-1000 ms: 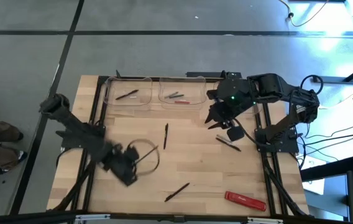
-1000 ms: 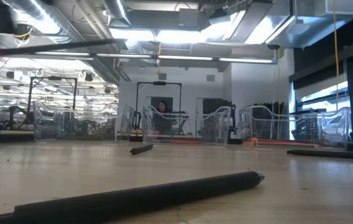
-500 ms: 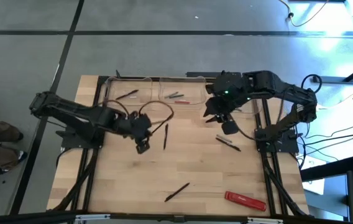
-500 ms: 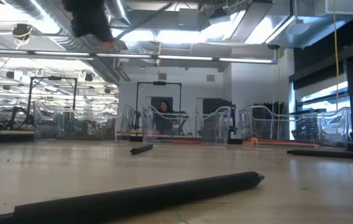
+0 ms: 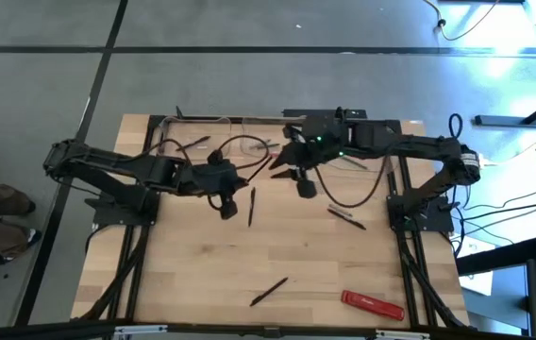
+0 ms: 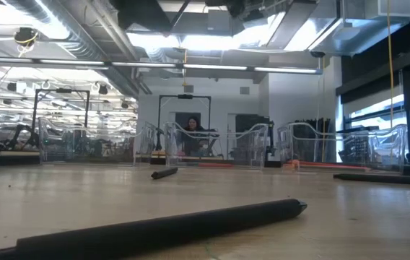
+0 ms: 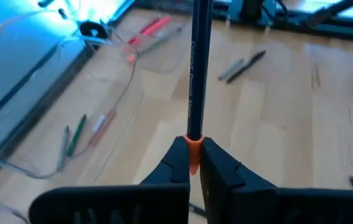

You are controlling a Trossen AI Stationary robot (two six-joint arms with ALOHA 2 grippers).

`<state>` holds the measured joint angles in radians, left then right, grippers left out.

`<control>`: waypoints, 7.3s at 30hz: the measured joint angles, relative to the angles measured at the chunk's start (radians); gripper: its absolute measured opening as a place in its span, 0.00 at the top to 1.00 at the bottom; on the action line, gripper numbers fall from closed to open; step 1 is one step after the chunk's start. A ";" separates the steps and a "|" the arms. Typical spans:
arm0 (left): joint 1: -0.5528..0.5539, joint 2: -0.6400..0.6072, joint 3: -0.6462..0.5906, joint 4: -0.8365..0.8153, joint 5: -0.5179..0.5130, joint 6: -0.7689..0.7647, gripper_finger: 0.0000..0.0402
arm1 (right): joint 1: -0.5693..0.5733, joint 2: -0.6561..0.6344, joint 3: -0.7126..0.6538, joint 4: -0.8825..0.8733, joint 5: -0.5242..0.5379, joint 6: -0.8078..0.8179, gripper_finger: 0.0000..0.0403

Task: Sort crayons/erasers/pens/pencils in bins
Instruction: Put the black pencil into the right transparent bin, then put the black pen into the left transparent bin

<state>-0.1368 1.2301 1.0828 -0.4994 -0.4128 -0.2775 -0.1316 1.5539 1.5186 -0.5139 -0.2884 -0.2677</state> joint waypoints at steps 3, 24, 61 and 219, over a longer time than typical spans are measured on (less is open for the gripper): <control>-0.001 0.000 0.000 0.020 -0.017 0.001 0.99 | -0.009 0.000 -0.054 0.137 -0.003 0.021 0.73; 0.006 0.000 0.000 0.071 -0.100 0.022 0.99 | -0.044 0.000 -0.153 0.504 -0.019 0.164 0.73; 0.056 0.000 0.000 0.013 -0.096 0.022 0.79 | -0.065 -0.008 -0.146 0.421 -0.016 0.182 0.91; 0.174 0.617 -0.001 0.041 0.058 -0.866 0.79 | -0.229 -0.431 -0.110 -0.446 -0.064 0.066 0.64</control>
<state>0.0372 1.8469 1.0821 -0.4580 -0.3546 -1.1434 -0.3611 1.1225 1.4090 -0.9604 -0.3527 -0.2012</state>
